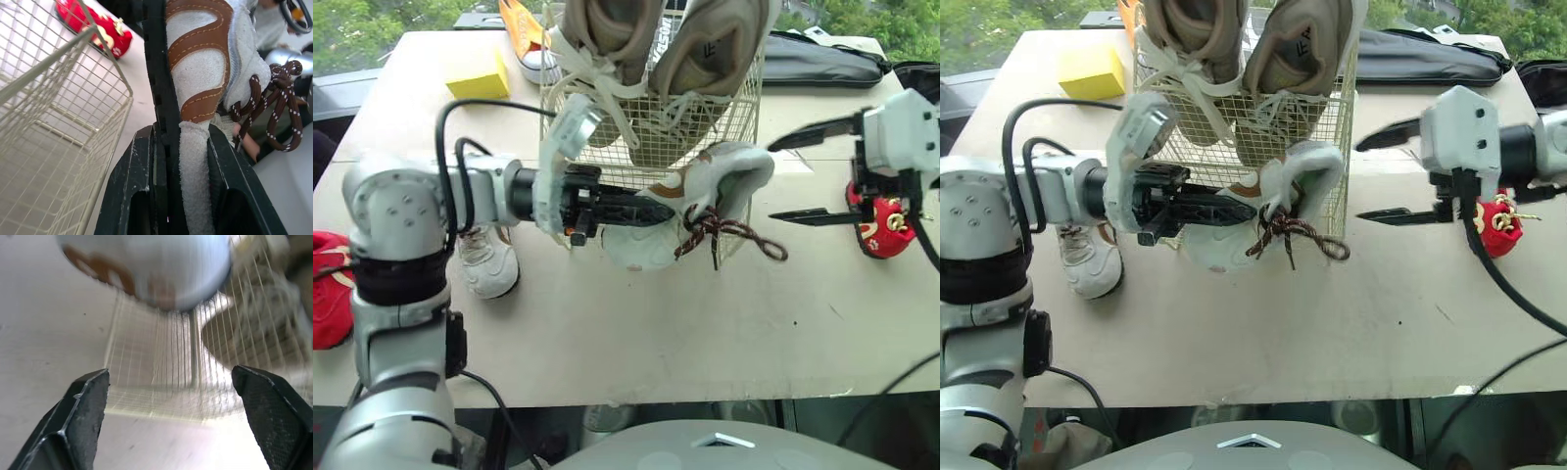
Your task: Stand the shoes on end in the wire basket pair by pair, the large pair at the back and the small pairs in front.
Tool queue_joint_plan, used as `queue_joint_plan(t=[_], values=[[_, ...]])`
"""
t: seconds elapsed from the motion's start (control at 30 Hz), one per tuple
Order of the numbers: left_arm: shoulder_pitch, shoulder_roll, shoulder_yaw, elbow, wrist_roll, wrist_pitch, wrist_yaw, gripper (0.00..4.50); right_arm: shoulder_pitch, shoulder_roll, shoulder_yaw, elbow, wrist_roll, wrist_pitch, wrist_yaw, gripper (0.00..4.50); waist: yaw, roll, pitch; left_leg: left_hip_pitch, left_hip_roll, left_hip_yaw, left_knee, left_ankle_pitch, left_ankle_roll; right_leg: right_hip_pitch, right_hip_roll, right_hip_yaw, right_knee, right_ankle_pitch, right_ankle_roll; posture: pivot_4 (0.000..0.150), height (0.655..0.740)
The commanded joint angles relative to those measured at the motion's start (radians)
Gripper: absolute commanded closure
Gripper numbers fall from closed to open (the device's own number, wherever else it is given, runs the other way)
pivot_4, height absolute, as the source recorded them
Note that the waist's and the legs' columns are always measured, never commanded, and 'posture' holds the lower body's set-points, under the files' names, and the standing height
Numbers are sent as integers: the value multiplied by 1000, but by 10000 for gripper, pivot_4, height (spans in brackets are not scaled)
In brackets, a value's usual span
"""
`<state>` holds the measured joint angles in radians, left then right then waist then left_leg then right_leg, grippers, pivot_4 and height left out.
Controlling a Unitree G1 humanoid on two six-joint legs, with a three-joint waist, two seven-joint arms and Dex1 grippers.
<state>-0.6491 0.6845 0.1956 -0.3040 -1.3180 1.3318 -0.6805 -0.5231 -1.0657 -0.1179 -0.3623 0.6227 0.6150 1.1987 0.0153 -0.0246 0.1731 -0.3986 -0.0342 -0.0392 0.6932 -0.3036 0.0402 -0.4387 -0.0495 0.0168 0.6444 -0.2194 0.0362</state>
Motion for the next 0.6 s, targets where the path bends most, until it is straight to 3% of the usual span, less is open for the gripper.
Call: queue_joint_plan(t=[0.03, 0.2, 0.3, 0.4, 0.57, 0.6], values=[[89, -69, 104, -147, -17, -158, 107, 39259, 85, 105, -153, -134, 278, 305, -284, 7731, -1, 0, 0, 0, 0, 0, 0, 0, 0, 0, 0, 0, 0, 0, 0, 1500, 7400], [144, -131, 48, -246, 137, -336, 123, 39263, 24, 382, -131, -190, 670, 416, -769, 7731, -6, 0, -1, 2, 0, 1, 1, 1, -2, -1, 2, 1, 5, 2, -2, 1500, 7400], [159, -156, -10, -254, 239, -430, 105, 39344, -31, 504, -63, -181, 744, 418, -963, 7731, -4, 0, -1, 4, 0, 2, 1, 2, -3, 0, 2, 2, 8, 2, -3, 1500, 7400], [174, -153, -54, -263, 304, -486, 70, 39348, -54, 551, -47, -165, 759, 408, -1064, 16228, -1, 0, -1, 4, -1, 3, 2, 2, -3, 0, 3, 2, 8, 2, -3, 1500, 7400], [198, -157, -96, -258, 371, -542, 49, 39352, -60, 545, -33, -189, 854, 402, -1106, 42170, -4, 0, -1, 3, -1, 3, 2, 2, -2, 0, 3, 1, 6, 2, -3, 1500, 7400], [199, -160, -96, -255, 370, -543, 53, 39353, -61, 542, -30, -194, 859, 398, -1110, 44670, -4, 0, -1, 3, -1, 3, 2, 2, -2, 0, 4, 1, 6, 2, -3, 1500, 7400]])
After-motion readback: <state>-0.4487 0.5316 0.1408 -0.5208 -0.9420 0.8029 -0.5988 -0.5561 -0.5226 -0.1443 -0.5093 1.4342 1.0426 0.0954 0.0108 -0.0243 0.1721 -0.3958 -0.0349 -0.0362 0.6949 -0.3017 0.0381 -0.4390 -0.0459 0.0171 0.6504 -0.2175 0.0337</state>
